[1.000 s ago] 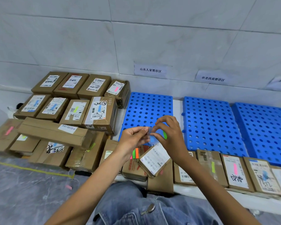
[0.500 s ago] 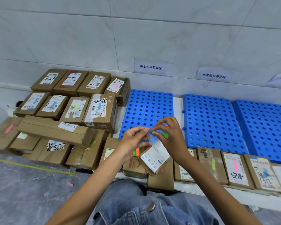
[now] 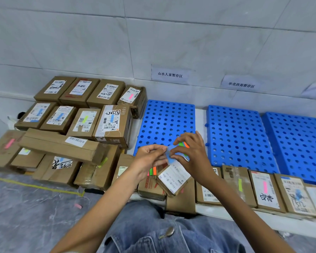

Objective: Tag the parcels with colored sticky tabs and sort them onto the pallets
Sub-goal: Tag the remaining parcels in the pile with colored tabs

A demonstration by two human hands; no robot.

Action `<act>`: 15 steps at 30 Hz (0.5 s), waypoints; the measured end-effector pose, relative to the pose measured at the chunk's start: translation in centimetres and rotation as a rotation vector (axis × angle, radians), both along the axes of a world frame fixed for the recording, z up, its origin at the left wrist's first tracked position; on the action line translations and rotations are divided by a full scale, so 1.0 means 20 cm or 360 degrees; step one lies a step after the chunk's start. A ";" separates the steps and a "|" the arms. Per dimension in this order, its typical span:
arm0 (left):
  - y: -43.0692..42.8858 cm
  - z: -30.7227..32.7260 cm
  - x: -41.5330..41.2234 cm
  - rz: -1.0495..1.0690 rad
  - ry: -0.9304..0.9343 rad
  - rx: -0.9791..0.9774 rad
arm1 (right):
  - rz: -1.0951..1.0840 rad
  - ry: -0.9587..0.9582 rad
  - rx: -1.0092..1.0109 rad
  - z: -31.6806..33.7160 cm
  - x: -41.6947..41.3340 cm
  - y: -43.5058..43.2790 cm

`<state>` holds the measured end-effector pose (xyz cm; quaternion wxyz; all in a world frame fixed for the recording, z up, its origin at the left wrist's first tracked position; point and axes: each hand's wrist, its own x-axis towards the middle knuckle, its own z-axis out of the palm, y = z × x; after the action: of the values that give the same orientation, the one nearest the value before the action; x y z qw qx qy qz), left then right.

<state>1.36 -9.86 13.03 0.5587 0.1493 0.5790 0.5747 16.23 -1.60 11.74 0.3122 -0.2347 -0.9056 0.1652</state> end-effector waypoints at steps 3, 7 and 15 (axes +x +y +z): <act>0.00 -0.03 0.00 0.0076 0.0019 0.0022 | -0.0010 -0.0070 -0.0180 -0.01 0.01 -0.01; 0.00 -0.10 -0.03 0.0276 0.0025 0.0020 | 0.0019 -0.0068 -0.0425 -0.03 0.04 -0.02; -0.13 -0.49 -0.23 0.0440 0.0770 -0.0272 | -0.0325 -0.0375 -0.0806 -0.24 0.08 0.01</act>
<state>-3.25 -12.54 3.14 0.3314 0.1540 0.7566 0.5422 17.76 -1.38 7.02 0.1513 -0.4125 -0.8374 0.3253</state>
